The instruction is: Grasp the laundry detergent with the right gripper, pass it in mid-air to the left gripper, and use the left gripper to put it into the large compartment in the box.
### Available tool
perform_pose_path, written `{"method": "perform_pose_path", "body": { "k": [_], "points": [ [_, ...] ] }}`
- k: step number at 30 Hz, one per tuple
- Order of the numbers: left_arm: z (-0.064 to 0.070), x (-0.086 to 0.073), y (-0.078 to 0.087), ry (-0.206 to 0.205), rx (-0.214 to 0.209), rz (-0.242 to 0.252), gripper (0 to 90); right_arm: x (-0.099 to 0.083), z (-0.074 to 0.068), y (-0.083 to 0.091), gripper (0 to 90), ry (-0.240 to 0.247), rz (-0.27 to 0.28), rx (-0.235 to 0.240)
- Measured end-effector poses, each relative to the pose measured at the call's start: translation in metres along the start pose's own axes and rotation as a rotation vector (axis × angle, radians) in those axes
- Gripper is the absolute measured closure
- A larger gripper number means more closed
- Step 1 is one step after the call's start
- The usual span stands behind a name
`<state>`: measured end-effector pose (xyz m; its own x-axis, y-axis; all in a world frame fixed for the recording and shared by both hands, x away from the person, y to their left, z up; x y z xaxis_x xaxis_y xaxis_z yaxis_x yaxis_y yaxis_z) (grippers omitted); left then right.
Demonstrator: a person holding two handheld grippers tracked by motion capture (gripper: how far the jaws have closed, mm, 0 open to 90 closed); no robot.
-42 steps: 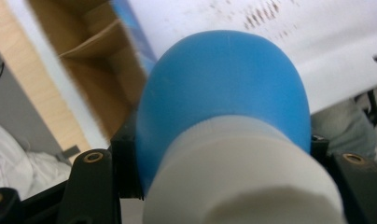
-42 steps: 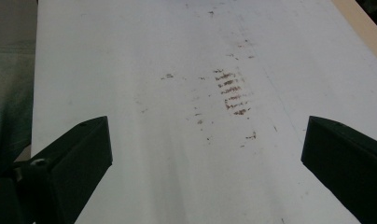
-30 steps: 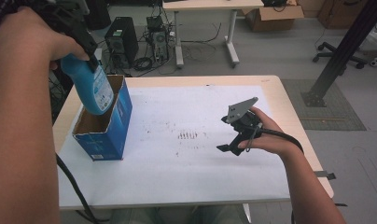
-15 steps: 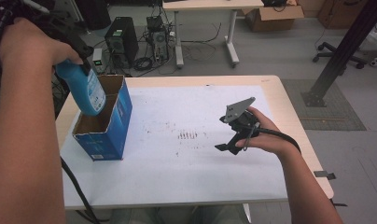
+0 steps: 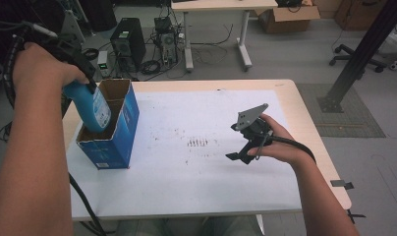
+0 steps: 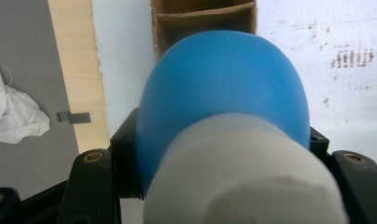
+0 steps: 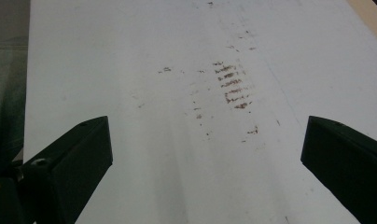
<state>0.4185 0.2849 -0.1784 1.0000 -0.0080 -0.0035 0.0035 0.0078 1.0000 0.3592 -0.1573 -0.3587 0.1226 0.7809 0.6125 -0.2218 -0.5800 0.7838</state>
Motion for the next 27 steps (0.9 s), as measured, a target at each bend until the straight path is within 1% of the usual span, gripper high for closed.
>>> {"method": "perform_pose_path", "body": {
  "k": [5, 9, 10, 11, 19, 20, 27],
  "points": [
    [-0.003, 0.001, -0.018, -0.003, -0.003, -0.015, 38.4, 0.001, -0.001, -0.002, 2.2, 0.002, -0.001, 0.005],
    [-0.002, 0.002, -0.032, -0.003, -0.011, -0.024, 38.3, 0.002, -0.002, -0.004, 2.2, 0.003, -0.001, 0.008],
    [-0.001, 0.002, -0.038, -0.005, -0.013, -0.030, 38.3, 0.002, -0.002, -0.005, 2.2, 0.003, 0.000, 0.008],
    [-0.001, 0.002, -0.038, -0.005, -0.013, -0.030, 38.4, 0.002, -0.002, -0.005, 2.2, 0.003, 0.000, 0.008],
    [0.000, 0.003, -0.067, -0.006, -0.017, -0.055, 38.3, 0.001, -0.004, -0.006, 2.2, 0.004, 0.002, 0.012],
    [0.000, 0.003, -0.067, -0.006, -0.017, -0.055, 38.3, 0.001, -0.004, -0.006, 2.2, 0.004, 0.002, 0.012],
    [0.001, 0.004, -0.086, -0.009, -0.022, -0.072, 38.3, 0.001, -0.004, -0.008, 2.2, 0.003, 0.001, 0.016]
  ]
}}
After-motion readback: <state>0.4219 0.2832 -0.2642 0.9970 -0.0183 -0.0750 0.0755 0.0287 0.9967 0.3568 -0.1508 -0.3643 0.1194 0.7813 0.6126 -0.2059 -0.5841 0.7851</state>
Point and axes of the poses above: each handheld gripper's, and its own axes: y roughly backward along the jaws, x roughly out of its top, z roughly to its right, the point moved 2 cm from there along -y, roughly forward along the jaws, and after that the axes turned 4 degrees about -z, right-handed, at the moved point
